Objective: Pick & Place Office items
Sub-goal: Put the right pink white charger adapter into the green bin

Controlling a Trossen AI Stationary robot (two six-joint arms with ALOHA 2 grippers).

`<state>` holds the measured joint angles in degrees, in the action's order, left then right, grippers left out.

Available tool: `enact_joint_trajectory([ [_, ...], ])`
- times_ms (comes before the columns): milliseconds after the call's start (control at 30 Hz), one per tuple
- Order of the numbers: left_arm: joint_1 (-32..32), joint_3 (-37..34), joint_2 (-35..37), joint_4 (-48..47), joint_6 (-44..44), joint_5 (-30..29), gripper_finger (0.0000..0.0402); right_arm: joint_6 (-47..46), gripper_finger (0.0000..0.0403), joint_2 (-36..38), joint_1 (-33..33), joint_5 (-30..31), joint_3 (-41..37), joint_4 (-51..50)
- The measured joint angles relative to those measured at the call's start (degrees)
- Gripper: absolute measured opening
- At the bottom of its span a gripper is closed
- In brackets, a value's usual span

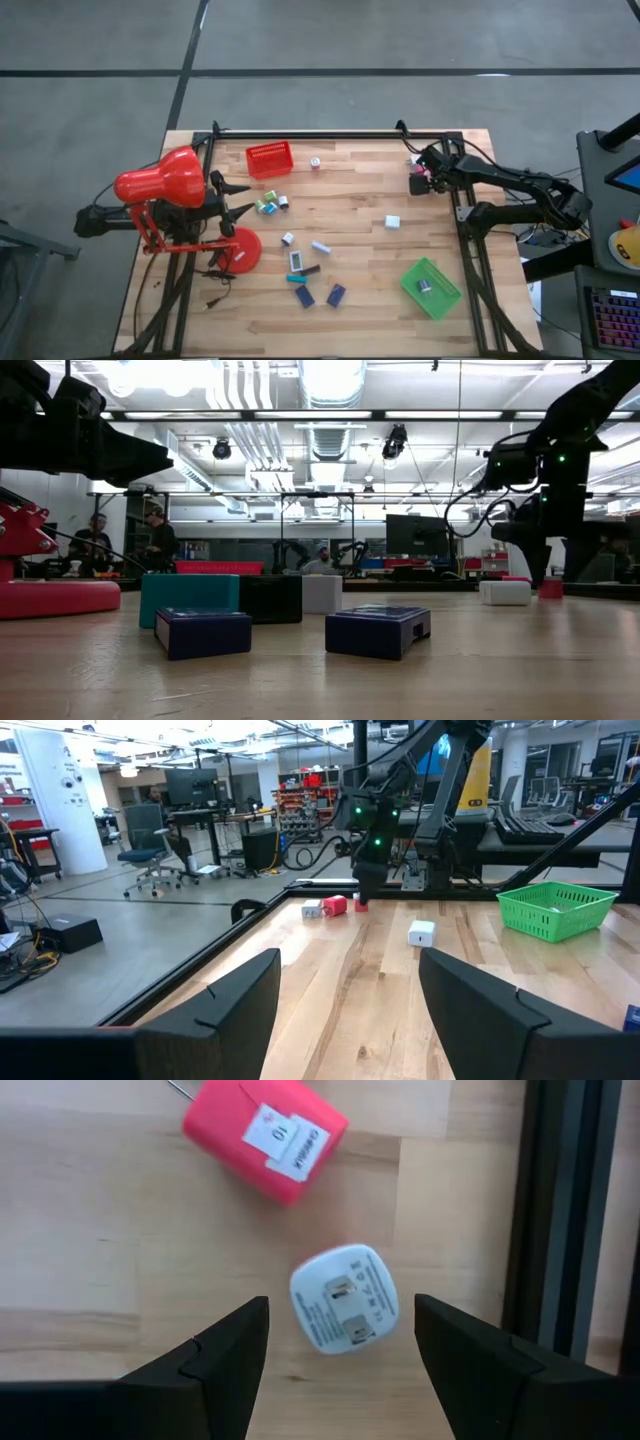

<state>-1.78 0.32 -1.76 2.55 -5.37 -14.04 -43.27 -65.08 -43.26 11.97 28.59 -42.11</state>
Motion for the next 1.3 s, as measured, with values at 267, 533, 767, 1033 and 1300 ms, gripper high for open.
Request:
enact_joint_trajectory([
  [267, -0.02, -0.02, 0.0, 0.02, 0.0, -0.02, 0.0245, 0.07, 0.0232, 0.0, -0.07, 0.2, -0.98, 2.83],
  [533, -0.02, -0.02, 0.0, 0.0, -0.02, 0.0, 0.0245, 0.48, 0.0198, 0.0, -0.05, 1.51, -1.0, 3.72],
  [767, -0.02, -0.02, 0.0, 0.02, -0.01, 0.0, 0.0246, 2.07, 0.0161, 0.0, -0.05, 1.53, -1.0, 3.71],
  [1033, -0.02, -0.02, 0.0, 0.02, 0.0, -0.02, 0.0245, 1.7, 0.0136, 0.07, -0.05, 1.29, -1.0, 3.57],
  [1300, -0.02, -0.02, 0.0, 0.0, 0.0, 0.0, 0.0245, 1.68, 0.0142, 0.07, -0.03, 0.81, -0.5, 3.17],
])
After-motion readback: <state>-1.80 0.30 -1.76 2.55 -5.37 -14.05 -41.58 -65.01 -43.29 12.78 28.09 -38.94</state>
